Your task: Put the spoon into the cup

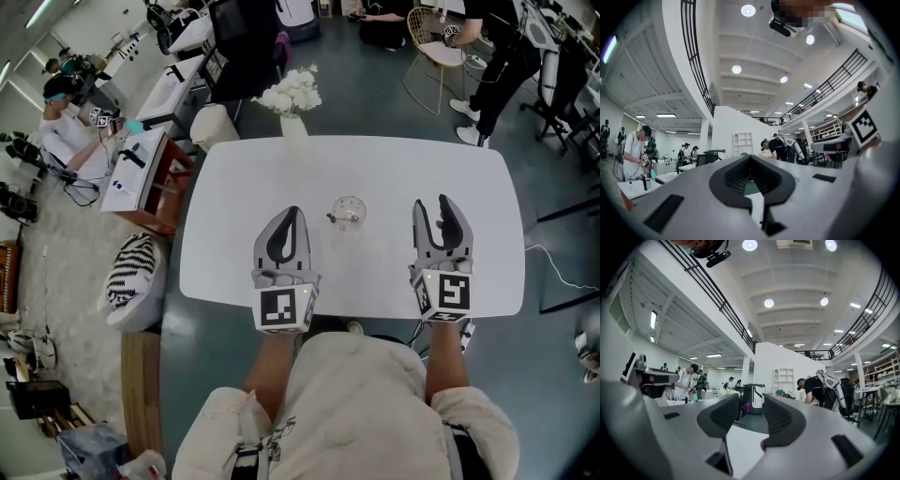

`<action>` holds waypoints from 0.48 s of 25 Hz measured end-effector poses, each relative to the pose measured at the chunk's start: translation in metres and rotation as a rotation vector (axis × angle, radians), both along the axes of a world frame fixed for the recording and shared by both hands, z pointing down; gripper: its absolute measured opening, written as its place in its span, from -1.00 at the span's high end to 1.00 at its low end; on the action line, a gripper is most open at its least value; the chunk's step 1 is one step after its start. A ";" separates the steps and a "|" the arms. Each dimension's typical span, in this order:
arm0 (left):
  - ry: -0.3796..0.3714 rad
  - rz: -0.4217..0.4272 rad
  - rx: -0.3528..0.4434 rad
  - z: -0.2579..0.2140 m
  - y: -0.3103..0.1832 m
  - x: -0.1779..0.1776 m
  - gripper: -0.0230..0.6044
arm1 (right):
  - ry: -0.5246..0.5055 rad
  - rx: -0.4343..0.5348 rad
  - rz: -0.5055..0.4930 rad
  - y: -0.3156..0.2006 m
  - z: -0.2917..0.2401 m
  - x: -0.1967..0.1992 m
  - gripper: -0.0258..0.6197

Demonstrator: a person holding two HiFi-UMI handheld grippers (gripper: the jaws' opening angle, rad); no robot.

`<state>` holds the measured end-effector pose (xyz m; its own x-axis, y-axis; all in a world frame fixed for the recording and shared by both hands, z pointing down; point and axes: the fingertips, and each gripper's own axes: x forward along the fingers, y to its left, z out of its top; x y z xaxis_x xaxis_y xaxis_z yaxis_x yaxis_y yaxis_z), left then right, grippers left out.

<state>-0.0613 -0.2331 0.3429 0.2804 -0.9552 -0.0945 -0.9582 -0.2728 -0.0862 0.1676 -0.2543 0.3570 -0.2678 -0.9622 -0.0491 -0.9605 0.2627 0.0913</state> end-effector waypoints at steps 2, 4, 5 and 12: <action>0.002 0.003 0.000 -0.001 0.000 0.003 0.91 | -0.001 0.004 0.009 0.000 -0.002 0.001 0.52; 0.002 0.008 0.001 -0.002 0.000 0.006 0.91 | -0.006 0.006 0.024 0.001 -0.002 0.004 0.67; 0.000 0.011 0.003 -0.003 0.000 0.007 0.91 | -0.009 0.007 0.031 0.001 -0.001 0.004 0.76; -0.006 0.016 0.011 -0.003 -0.002 0.013 0.91 | -0.016 0.004 0.049 0.000 0.003 0.008 0.96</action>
